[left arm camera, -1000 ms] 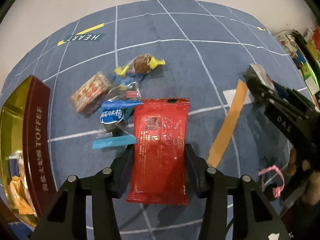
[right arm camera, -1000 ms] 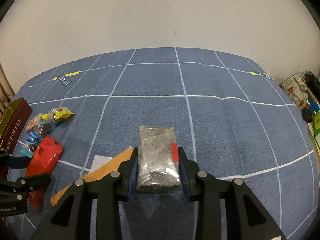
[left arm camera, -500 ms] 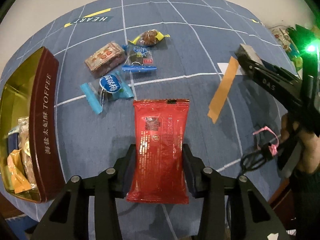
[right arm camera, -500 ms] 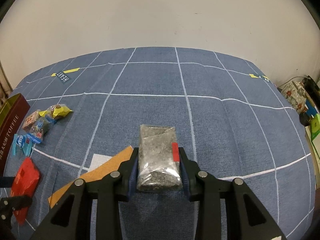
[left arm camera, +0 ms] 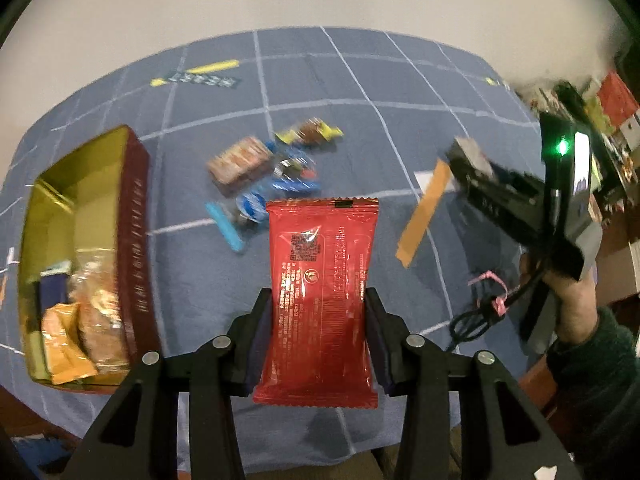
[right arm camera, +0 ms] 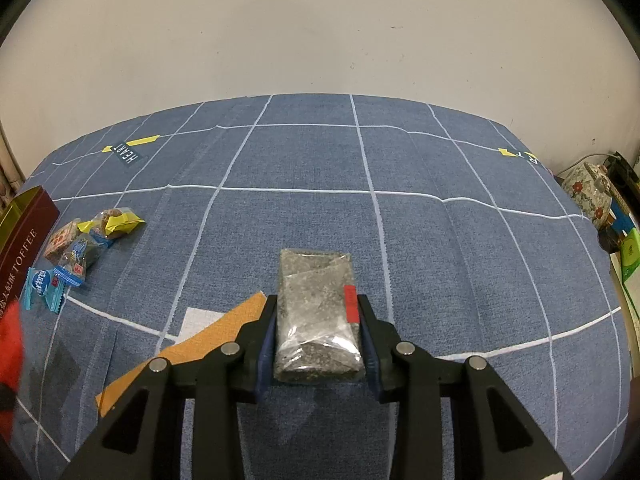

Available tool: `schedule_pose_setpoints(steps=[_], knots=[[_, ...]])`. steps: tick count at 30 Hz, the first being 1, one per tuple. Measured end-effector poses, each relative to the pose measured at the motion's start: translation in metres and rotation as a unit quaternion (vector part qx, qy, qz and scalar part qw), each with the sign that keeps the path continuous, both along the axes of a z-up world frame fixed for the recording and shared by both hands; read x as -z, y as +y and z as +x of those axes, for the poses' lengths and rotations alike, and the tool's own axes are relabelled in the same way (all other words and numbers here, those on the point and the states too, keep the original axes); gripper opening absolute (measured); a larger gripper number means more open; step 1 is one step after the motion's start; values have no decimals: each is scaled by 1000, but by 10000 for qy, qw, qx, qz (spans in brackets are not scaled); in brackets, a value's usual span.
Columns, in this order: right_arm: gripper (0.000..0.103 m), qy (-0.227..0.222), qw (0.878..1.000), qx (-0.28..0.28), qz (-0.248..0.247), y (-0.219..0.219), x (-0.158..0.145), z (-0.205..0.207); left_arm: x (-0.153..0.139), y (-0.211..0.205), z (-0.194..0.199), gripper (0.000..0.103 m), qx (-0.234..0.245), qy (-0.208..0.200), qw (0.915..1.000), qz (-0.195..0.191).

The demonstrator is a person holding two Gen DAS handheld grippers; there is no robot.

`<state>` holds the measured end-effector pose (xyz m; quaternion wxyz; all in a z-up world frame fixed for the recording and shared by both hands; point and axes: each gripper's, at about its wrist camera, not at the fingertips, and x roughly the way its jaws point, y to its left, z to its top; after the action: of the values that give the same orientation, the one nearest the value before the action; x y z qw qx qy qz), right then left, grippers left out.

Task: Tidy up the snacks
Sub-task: 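Carry the red packet over the tin with the left gripper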

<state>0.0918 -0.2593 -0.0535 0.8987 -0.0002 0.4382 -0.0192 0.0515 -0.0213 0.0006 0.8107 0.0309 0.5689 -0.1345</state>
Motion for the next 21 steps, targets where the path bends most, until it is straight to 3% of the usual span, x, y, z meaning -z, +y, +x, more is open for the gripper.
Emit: schedule_pose_setpoints(steps=[8, 15, 21], knots=[[37, 1, 10000, -3, -11, 0, 0, 0, -18, 63, 14, 40, -795, -246, 9964, 143], [37, 0, 10000, -10, -16, 0, 0, 0, -18, 127, 14, 40, -1494, -254, 9872, 506], [37, 1, 10000, -14, -23, -1, 0, 0, -7, 160, 16, 40, -1726, -181, 9822, 720]])
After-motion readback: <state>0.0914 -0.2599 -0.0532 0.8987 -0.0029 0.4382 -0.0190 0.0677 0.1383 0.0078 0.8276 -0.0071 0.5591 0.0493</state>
